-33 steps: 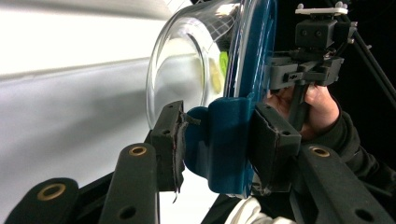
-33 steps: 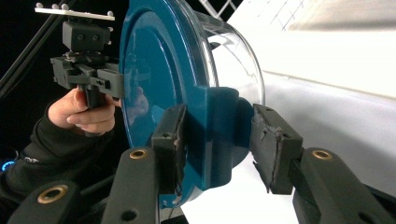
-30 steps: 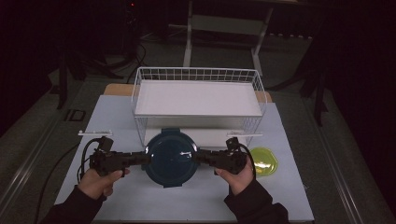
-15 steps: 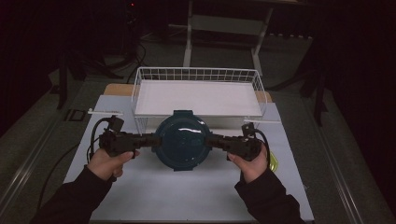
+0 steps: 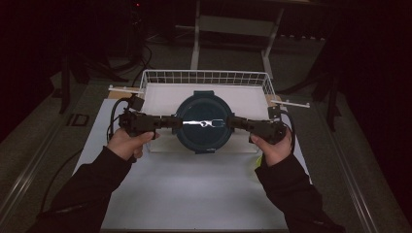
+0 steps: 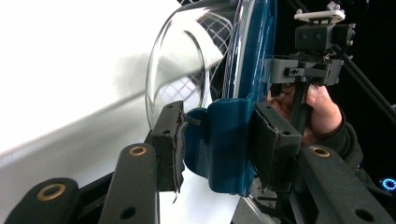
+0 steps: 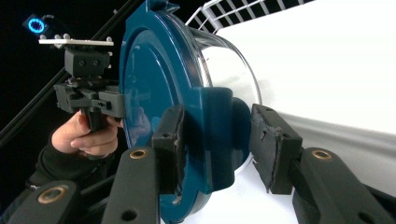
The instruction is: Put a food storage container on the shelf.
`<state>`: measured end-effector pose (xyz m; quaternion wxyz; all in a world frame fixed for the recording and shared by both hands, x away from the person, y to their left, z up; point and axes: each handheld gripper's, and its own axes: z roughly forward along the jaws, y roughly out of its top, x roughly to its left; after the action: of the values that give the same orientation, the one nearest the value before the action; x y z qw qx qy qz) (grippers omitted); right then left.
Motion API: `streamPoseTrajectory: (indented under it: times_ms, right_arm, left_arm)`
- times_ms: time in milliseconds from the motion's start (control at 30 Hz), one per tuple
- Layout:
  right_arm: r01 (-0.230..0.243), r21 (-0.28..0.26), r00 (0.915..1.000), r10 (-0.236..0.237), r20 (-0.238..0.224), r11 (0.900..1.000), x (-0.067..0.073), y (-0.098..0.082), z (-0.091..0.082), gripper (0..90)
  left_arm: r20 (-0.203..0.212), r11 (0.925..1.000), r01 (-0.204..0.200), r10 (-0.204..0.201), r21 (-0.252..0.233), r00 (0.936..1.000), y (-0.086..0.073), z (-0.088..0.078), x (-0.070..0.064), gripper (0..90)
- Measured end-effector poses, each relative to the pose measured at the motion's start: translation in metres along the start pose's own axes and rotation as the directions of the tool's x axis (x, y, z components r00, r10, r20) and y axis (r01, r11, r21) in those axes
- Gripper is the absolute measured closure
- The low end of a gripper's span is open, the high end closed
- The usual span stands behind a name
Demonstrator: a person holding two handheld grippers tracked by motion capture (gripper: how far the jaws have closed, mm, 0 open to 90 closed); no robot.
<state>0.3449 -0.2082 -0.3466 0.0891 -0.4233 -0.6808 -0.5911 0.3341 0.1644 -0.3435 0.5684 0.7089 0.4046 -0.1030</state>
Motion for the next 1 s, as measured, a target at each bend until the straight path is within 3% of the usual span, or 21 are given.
streamPoseTrajectory:
  times_ms: [267, 633, 733, 900, 933, 1000]
  right_arm:
    - [-0.028, -0.017, 0.9995, 0.028, 0.013, 0.999, -0.012, 0.019, 0.002, 56.7]
    - [-0.065, -0.026, 0.9973, 0.066, 0.032, 0.998, -0.022, 0.035, 0.009, 56.6]
    - [-0.074, -0.030, 0.9966, 0.075, 0.034, 0.997, -0.024, 0.039, 0.009, 56.5]
    - [-0.049, -0.032, 0.9935, 0.052, 0.101, 0.998, -0.021, 0.046, 0.012, 56.0]
    - [-0.012, -0.049, 0.9883, 0.019, 0.151, 0.999, -0.018, 0.051, 0.011, 66.0]
    - [-0.016, -0.042, 0.9864, 0.022, 0.163, 0.999, -0.017, 0.053, 0.013, 65.3]
  left_arm:
    - [0.002, 0.9992, 0.022, -0.022, -0.033, 0.9998, 0.018, 0.011, 0.011, 56.9]
    - [-0.005, 0.9968, 0.050, -0.051, -0.063, 0.9987, 0.030, 0.018, 0.021, 56.3]
    - [0.009, 0.9959, 0.062, -0.062, -0.065, 0.9980, 0.033, 0.021, 0.025, 56.0]
    - [0.025, 0.9933, 0.086, -0.085, -0.076, 0.9961, 0.039, 0.025, 0.033, 54.2]
    - [0.017, 0.9928, 0.092, -0.091, -0.077, 0.9957, 0.041, 0.025, 0.034, 52.5]
    - [0.032, 0.9909, 0.118, -0.116, -0.066, 0.9928, 0.043, 0.027, 0.039, 52.4]
